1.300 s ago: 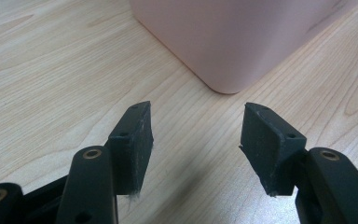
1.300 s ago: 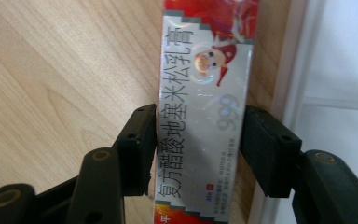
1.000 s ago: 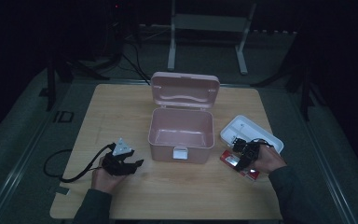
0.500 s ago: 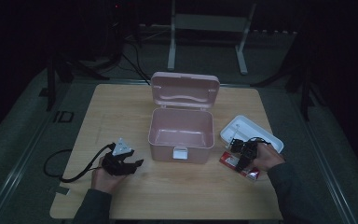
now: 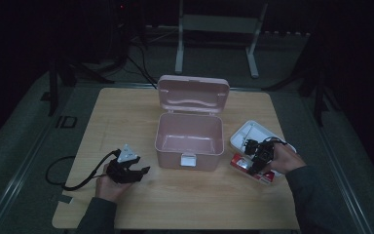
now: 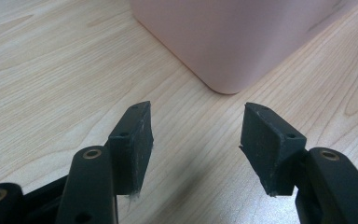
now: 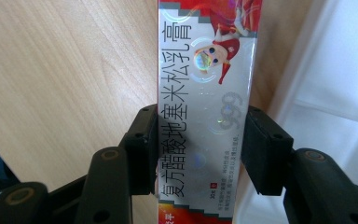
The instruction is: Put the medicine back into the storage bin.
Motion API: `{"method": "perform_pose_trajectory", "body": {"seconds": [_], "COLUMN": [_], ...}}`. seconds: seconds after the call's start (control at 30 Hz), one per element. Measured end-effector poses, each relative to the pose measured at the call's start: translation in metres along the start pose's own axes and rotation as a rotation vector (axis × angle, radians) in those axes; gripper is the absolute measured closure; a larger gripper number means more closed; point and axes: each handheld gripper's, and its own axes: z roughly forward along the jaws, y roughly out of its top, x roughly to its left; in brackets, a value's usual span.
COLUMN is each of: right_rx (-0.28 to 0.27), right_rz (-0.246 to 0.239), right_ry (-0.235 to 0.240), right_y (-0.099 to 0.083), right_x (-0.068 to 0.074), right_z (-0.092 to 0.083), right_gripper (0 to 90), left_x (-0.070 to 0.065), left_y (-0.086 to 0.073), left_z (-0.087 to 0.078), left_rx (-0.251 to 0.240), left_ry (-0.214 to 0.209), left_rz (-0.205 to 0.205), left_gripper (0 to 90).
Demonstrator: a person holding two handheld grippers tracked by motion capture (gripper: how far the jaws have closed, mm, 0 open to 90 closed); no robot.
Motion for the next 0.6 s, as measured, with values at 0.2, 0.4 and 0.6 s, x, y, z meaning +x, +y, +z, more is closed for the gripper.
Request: {"method": "perform_pose_trajectory", "body": {"seconds": [0.2, 0.4, 0.6], "right_rx": [-0.011, -0.005, -0.01], "right_rz": [-0.031, -0.066, -0.098], "right_ry": [-0.035, -0.071, -0.085], "right_y": [0.004, 0.018, 0.033], "right_x": [0.001, 0.004, 0.007], "right_z": [-0.029, -0.052, -0.068], "right_gripper": [51.3, 51.3, 51.3], "left_x": [0.0, 0.0, 0.0], "left_y": [0.0, 0.0, 0.0], "left_z": [0.0, 0.001, 0.0], "left_rx": [0.002, 0.001, -0.001], "left_ry": [-0.003, -0.005, -0.002], "left_rz": [0.0, 0.0, -0.001], "left_gripper": [43.2, 43.2, 43.2]}}
